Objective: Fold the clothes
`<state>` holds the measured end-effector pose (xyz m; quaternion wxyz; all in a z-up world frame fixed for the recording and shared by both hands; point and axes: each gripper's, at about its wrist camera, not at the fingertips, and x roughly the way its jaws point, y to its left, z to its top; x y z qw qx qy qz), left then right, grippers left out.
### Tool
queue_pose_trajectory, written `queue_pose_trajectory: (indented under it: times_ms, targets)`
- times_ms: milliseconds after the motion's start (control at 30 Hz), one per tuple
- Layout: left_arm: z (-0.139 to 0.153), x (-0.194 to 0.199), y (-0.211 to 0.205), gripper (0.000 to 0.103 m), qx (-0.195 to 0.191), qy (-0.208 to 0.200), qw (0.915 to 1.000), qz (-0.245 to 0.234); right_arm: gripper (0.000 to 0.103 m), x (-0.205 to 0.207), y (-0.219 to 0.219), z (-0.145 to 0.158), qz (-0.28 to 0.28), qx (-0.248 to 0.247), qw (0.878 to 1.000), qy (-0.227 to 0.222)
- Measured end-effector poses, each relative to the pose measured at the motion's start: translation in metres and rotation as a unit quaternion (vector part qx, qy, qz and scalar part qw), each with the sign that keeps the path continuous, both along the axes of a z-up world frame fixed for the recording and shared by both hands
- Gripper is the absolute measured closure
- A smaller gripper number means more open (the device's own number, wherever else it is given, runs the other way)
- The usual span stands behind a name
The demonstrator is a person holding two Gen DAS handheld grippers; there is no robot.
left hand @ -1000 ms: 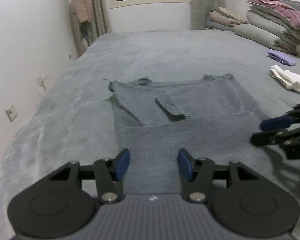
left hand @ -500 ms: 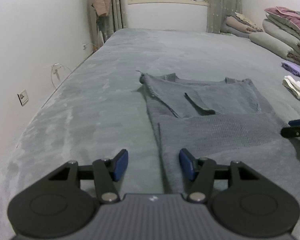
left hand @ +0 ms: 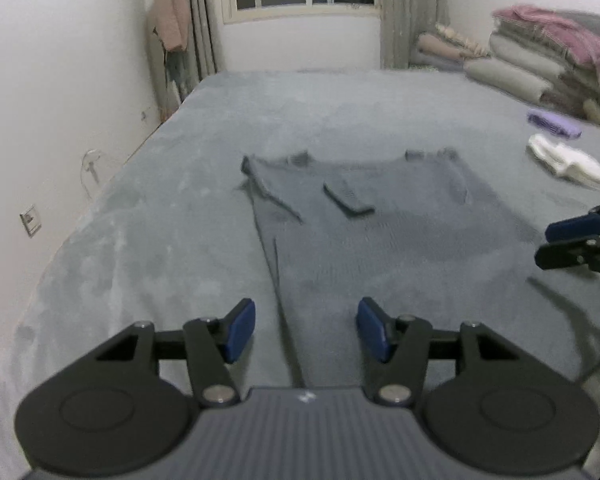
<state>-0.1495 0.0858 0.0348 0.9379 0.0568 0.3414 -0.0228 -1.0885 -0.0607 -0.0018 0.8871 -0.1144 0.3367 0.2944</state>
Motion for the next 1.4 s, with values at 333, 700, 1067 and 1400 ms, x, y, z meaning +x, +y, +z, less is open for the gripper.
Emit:
queue_pose_trajectory:
  times_ms: [333, 700, 1067, 1400]
  targets:
    - [-0.005, -0.003, 0.010, 0.044, -0.015, 0.013, 0.9996, 0.021, 0.069, -0.009, -0.008, -0.012, -0.011, -0.018, 1.000, 0.020]
    - [0.002, -0.019, 0.017, 0.042, -0.015, 0.000, 0.9997, 0.019, 0.067, -0.017, -0.029, -0.013, -0.026, -0.021, 0.999, 0.017]
    - [0.009, -0.068, 0.022, 0.038, 0.023, -0.042, 0.9977, -0.047, 0.067, -0.064, -0.042, -0.013, 0.053, -0.031, 0.996, -0.059]
    - [-0.004, -0.092, -0.003, 0.035, 0.089, -0.059, 0.9868, -0.122, 0.066, -0.104, -0.022, -0.022, 0.171, -0.087, 0.975, -0.114]
